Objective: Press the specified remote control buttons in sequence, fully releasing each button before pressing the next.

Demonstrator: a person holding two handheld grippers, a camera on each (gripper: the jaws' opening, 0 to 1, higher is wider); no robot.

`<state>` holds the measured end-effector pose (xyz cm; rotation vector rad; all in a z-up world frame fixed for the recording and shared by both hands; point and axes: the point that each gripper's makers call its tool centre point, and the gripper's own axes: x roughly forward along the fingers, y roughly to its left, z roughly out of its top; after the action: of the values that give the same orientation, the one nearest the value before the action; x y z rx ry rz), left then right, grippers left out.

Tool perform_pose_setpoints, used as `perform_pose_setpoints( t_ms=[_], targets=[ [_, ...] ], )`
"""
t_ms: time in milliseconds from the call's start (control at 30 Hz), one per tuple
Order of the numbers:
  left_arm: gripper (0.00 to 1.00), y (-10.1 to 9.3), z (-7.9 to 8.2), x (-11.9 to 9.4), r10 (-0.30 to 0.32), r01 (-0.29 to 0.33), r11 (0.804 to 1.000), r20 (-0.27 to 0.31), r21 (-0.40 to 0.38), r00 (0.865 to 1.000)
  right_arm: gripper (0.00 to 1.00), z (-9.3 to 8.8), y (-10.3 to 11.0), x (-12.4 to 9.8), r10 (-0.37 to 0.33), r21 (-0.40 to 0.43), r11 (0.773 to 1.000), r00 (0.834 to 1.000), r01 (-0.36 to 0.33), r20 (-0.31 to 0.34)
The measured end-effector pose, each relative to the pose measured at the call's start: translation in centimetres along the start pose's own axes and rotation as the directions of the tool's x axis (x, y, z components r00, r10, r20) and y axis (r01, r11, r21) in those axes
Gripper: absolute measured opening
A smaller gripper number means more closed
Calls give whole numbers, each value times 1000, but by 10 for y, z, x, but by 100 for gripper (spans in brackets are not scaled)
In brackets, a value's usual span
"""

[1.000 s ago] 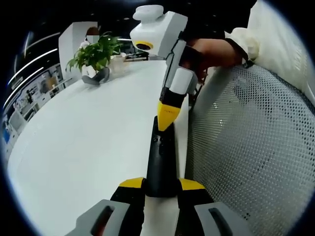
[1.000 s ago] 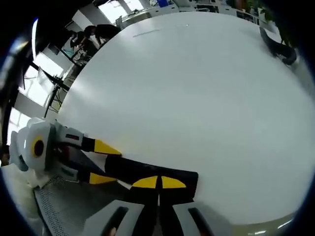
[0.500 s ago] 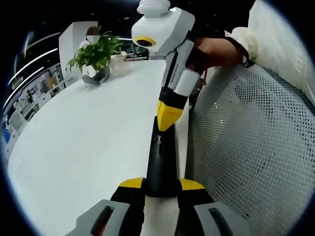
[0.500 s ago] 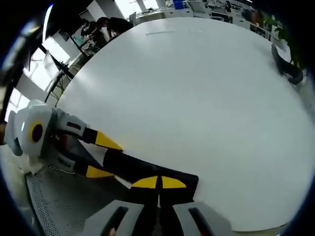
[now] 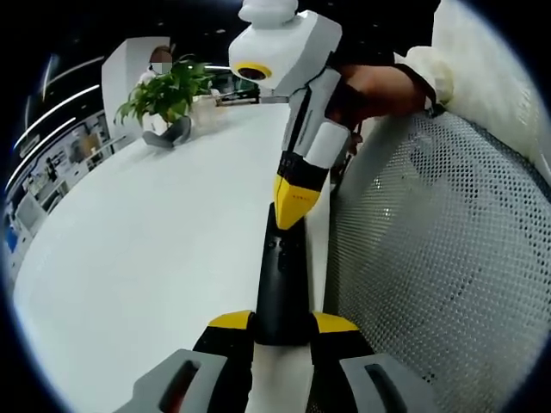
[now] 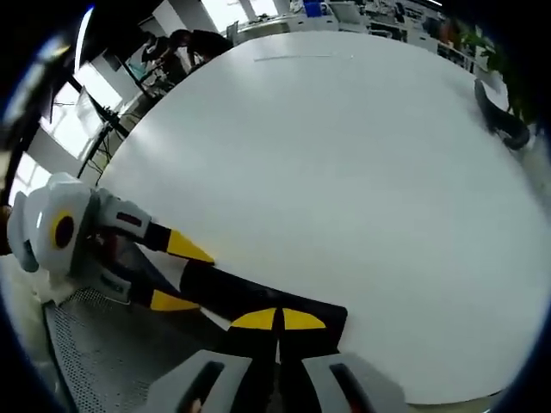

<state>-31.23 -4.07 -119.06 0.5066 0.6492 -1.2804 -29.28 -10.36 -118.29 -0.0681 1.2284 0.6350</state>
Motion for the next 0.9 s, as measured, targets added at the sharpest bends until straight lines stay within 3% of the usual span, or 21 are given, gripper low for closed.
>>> perform_pose_setpoints(
  t_ms=[533, 900],
  targets=[
    [24, -2, 1, 2, -12, 12, 1000, -4, 19, 1000, 0, 0, 5, 0, 38, 0, 999, 999, -38, 4],
    [24, -2, 2, 2, -22, 22, 999, -10, 28, 1000, 0, 2, 6, 0, 11, -57, 998, 1000, -11, 4]
  ],
)
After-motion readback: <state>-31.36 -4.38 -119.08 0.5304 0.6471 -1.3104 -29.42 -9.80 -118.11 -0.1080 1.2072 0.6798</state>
